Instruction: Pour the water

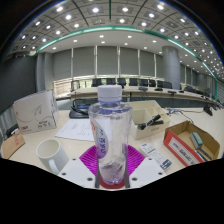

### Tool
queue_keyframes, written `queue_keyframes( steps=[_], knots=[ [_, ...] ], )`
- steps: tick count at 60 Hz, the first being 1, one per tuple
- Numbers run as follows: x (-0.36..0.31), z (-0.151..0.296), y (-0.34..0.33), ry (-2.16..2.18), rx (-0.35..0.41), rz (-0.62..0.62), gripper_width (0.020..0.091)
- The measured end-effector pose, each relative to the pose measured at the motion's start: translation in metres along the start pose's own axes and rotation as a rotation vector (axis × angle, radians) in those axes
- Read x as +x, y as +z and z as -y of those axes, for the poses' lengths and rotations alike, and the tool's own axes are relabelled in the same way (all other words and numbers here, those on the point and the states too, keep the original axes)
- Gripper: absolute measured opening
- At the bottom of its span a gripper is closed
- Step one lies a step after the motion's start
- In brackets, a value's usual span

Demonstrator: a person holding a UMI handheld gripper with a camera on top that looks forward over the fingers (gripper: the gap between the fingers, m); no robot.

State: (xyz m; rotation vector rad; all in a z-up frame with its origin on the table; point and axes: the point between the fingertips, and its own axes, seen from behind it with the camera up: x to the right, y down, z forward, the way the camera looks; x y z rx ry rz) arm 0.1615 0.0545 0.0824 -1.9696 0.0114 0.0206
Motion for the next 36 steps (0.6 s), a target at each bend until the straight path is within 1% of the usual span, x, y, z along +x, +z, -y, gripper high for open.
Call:
queue_keyframes(
  steps=[2, 8, 11, 13, 15, 16, 18, 19, 20, 22, 24, 31, 36],
  knots=[
    [0.0, 0.001, -0.001, -0.006, 0.006, -0.002, 0.0345],
    [-0.001, 0.001, -0.001, -0.007, 0.018, -0.009, 0.0437],
    [0.0, 0.0, -0.001, 0.001, 0.006, -0.013, 0.0492],
    [0.001, -0.005, -0.001, 0.009, -0.024, -0.016, 0.0522],
    [0.003, -0.011, 0.0, 0.017, -0.063, -0.02, 0.0615],
    [0.002, -0.014, -0.002, 0.021, -0.077, -0.02, 0.068],
    [-0.001, -0.017, -0.004, 0.03, -0.102, -0.014, 0.0837],
    [0.0, -0.018, -0.006, 0.035, -0.112, -0.015, 0.0876],
    [-0.001, -0.019, -0.008, 0.038, -0.121, -0.016, 0.0857],
    [-0.002, -0.02, -0.012, 0.044, -0.137, -0.019, 0.0846],
    [-0.001, -0.021, -0.013, 0.044, -0.149, -0.023, 0.0861],
    [-0.009, -0.01, -0.049, 0.025, -0.158, -0.068, 0.0861],
    [-0.021, -0.001, -0.08, 0.024, -0.177, -0.077, 0.086]
  ],
)
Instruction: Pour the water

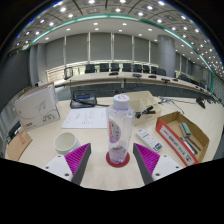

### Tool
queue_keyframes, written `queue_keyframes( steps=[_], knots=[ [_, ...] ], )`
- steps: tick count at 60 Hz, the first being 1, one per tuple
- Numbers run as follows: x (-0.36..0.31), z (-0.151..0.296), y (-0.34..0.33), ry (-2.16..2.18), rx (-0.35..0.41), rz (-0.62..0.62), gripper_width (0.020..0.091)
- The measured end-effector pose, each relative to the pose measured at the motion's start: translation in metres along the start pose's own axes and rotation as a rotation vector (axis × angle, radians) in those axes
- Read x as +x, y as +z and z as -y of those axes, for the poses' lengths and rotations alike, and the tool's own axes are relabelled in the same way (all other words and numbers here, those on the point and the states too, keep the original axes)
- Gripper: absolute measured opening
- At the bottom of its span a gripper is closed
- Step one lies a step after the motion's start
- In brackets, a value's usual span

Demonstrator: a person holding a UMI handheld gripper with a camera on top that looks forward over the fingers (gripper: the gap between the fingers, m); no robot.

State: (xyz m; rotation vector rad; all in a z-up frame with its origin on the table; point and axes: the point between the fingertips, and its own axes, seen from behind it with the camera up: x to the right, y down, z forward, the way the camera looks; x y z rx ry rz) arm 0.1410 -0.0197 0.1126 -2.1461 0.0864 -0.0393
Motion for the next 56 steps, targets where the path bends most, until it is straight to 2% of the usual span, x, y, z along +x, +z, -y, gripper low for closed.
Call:
queue_keyframes(
  steps=[12, 29, 41, 56],
  knots=[
    [-0.032, -0.003, -0.111, -0.011, -0.069, -0.048, 0.086],
    [-0.086, -0.009, -0.246, -0.045, -0.06, -0.037, 0.0862],
    [-0.104, -0.02, -0.289, -0.064, -0.051, -0.035, 0.0863],
    [-0.111, -0.023, -0.304, -0.104, -0.038, -0.043, 0.0859]
  ],
)
